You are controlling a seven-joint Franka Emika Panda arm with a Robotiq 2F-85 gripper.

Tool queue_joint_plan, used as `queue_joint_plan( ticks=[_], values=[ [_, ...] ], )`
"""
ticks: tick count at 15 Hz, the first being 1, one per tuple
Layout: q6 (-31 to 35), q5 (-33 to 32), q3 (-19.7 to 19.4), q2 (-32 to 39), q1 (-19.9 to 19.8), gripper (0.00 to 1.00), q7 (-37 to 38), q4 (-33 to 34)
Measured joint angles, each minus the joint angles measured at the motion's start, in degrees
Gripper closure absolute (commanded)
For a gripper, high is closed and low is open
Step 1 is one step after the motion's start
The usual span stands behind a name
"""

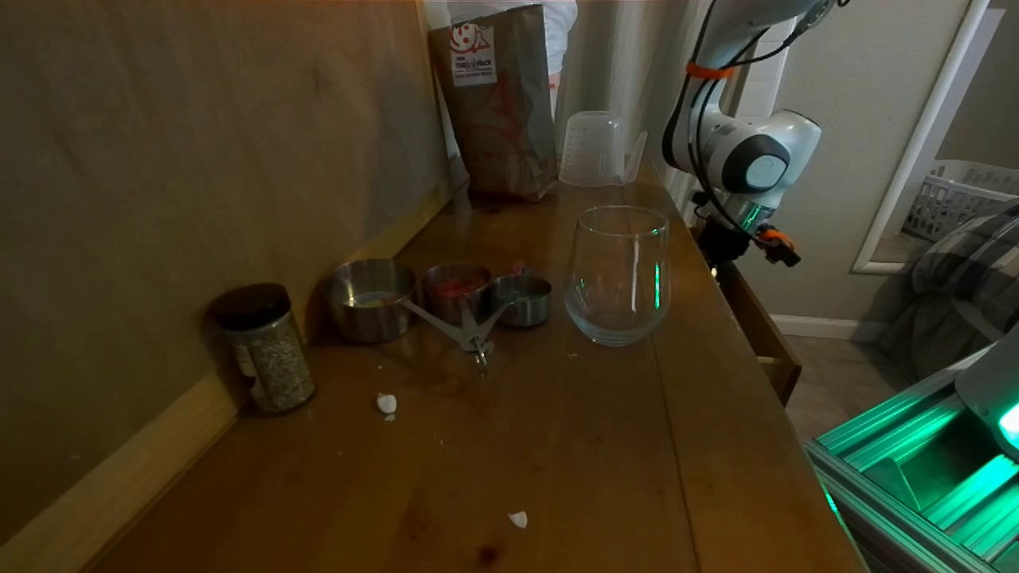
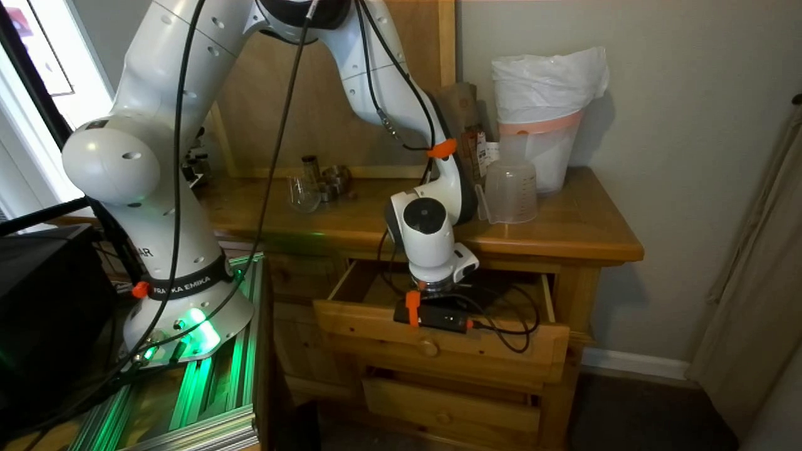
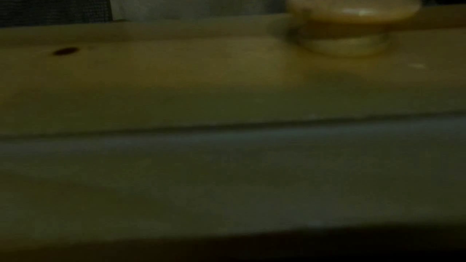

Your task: Open the topmost drawer on the right then hang the towel on the front of the drawer..

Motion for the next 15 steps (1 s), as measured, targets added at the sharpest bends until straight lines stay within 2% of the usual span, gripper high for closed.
queue_joint_plan(
  ticks=[10, 15],
  values=[
    [1.4, -0.3, -1.2, -11.7, 0.1, 0.98, 2.0, -8.3],
    [1.5, -7.2, -2.4, -18.7, 0.4, 0.98, 7.9, -14.4]
  ],
)
